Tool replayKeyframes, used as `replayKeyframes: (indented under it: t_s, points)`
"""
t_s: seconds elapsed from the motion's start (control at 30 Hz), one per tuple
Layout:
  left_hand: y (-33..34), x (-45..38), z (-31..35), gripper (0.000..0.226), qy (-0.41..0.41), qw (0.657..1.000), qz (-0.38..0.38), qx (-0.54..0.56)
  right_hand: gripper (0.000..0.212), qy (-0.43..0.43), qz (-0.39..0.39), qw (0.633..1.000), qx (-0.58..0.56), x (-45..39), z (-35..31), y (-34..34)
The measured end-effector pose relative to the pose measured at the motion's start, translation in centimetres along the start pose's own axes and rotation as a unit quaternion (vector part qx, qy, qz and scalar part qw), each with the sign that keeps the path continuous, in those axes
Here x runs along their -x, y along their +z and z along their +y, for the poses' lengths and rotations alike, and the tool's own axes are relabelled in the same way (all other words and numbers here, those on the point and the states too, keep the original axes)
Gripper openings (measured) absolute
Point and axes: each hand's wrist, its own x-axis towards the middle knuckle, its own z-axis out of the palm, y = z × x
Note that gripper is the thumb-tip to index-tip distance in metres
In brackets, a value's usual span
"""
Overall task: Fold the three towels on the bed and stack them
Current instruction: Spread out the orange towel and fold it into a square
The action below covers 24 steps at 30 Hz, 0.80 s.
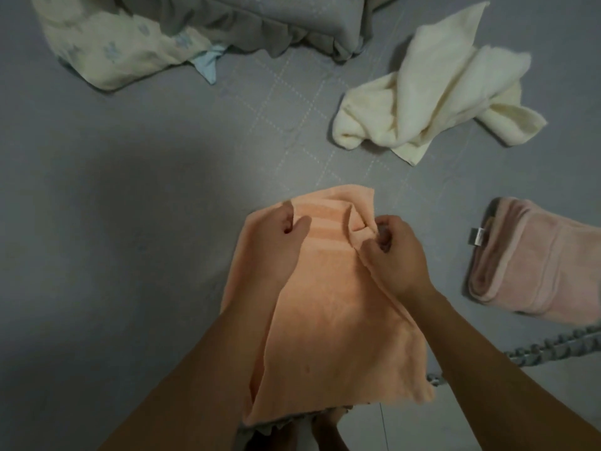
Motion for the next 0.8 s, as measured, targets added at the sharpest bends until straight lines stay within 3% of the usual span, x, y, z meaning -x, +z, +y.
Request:
replayKeyframes:
  t_s: [0.1, 0.17, 0.27, 0.33, 0.4, 0.47, 0.6, 0.7, 0.8]
  points:
    - [-1.4, 2.5, -0.5, 0.003, -0.066, 0.982, 0.121, 0.132, 0.026, -0.024, 0.015, 0.999, 0.015, 0.1, 0.1, -0.1]
    - [-2.6, 4.3, -2.1, 0.007, -0.131, 0.962, 0.183, 0.154, 0.039, -0.072, -0.033, 0.996, 0.041, 0.1, -0.4, 0.5]
    - [-3.8, 4.7, -4.2, 0.024, -0.169, 0.976, 0.129, 0.041, 0.056, -0.099, -0.094, 0.989, 0.057, -0.7, -1.6, 1.6]
    - [-4.1, 3.5, -4.5, 0.017, -0.171, 0.980, 0.101, 0.014, 0.054, -0.067, -0.099, 0.991, 0.054, -1.7, -2.4, 2.3]
    - [-4.5, 2.4, -4.4, 0.011, -0.184, 0.977, 0.082, 0.069, 0.043, -0.028, -0.124, 0.990, 0.054, -2.5, -3.1, 2.6]
    - [-5.0, 1.6, -4.2, 0.026, -0.208, 0.962, 0.037, 0.172, 0.023, -0.021, -0.160, 0.984, 0.077, -2.9, -3.2, 2.5]
    - [-6.4, 1.1, -3.8, 0.058, -0.150, 0.948, -0.149, 0.238, 0.028, -0.021, -0.245, 0.963, 0.111, -2.5, -1.7, 0.3]
    - [-7.6, 1.0, -3.5, 0.030, -0.097, 0.964, -0.172, 0.178, 0.033, 0.040, -0.339, 0.931, 0.133, -1.7, -0.5, -2.5]
    - [-8.5, 1.1, -3.5, 0.008, -0.051, 0.984, -0.120, 0.125, 0.008, 0.043, -0.297, 0.953, 0.050, -0.7, -0.8, -5.6]
